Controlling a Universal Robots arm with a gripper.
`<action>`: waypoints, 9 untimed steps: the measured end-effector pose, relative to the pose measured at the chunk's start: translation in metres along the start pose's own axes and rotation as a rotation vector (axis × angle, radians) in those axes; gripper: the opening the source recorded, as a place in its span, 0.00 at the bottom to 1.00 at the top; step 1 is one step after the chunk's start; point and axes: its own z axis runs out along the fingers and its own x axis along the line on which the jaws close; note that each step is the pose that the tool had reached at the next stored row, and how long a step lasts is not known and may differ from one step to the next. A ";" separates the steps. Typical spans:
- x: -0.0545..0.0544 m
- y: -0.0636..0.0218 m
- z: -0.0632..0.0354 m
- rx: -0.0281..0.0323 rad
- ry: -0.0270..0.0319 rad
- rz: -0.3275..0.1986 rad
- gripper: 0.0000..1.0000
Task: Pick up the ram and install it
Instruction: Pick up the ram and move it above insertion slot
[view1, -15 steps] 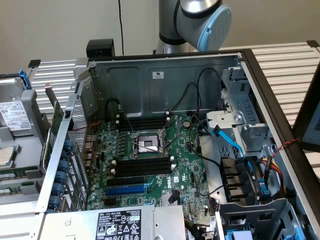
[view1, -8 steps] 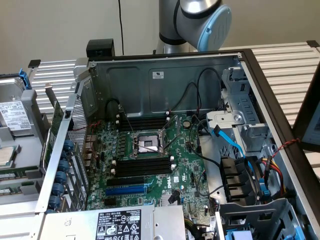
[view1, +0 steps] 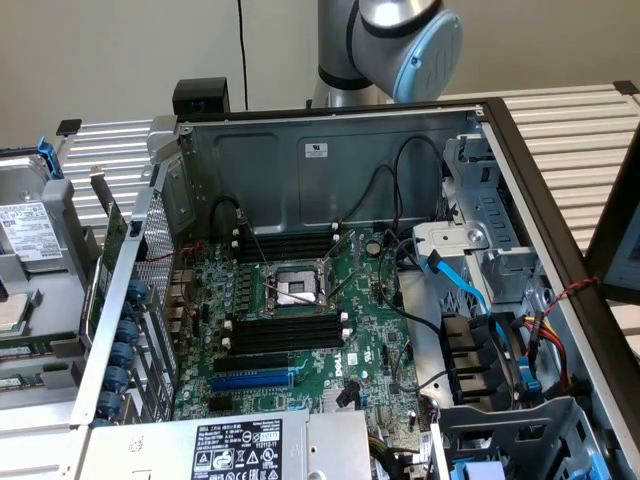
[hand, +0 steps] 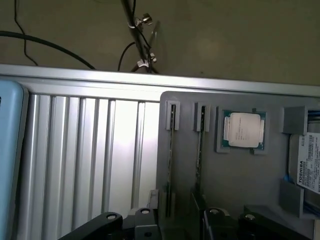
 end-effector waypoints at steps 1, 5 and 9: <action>-0.002 -0.0001 0.0009 -0.0007 0.0033 0.000 0.38; -0.005 0.0003 0.0051 -0.0021 0.0219 0.000 0.38; -0.005 0.0019 0.0122 -0.0018 0.0240 0.000 0.38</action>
